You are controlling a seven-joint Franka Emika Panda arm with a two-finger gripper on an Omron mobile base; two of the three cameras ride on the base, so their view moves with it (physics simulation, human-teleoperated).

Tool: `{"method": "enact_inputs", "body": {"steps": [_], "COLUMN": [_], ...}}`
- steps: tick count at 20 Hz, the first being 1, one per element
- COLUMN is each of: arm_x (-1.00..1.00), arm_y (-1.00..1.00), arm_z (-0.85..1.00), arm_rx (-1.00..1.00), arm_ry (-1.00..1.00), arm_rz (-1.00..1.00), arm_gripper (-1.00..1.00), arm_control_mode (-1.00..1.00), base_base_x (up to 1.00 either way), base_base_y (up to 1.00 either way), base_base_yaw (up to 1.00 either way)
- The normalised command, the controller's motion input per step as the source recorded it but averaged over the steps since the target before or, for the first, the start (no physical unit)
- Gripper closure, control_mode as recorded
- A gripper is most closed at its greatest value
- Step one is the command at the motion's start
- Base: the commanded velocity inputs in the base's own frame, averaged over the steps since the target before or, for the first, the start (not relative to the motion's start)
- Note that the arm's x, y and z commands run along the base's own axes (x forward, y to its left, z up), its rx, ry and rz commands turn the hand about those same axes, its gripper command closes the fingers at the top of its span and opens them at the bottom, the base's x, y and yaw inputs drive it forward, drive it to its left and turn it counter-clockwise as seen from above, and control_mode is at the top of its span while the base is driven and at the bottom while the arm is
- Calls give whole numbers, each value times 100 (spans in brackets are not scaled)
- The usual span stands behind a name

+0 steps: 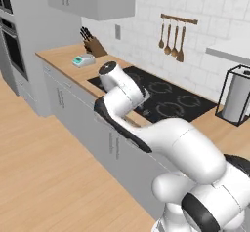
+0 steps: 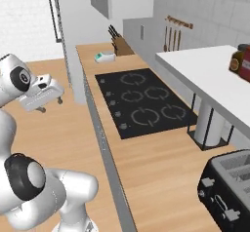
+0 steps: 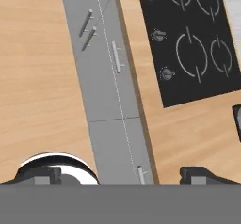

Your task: Take a straw from the drawer in front and place it inside the glass cup on the dining counter.

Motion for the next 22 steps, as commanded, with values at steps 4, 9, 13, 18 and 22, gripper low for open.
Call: {"method": "enact_inputs", "body": {"steps": [4,9,13,18,22], "arm_x": [34,40,38,9,22], "arm_y": [79,31,1,-21,-27], "arm_z": [-68,-72,-63,-45,-28], "arm_rx": [-37,-31,-25,-19,-16], "arm_ry": [0,0,-2,-15,-15], "arm_rz": [-5,-6,-6,-3,-2], "arm_gripper": [-100,-100,-100,-100,-100], "arm_control_mode": [-100,-100,-100,-100,-100], "base_base_x": [0,0,0,0,0], "base_base_y": [0,0,0,0,0], "base_base_yaw": [0,0,0,0,0]}}
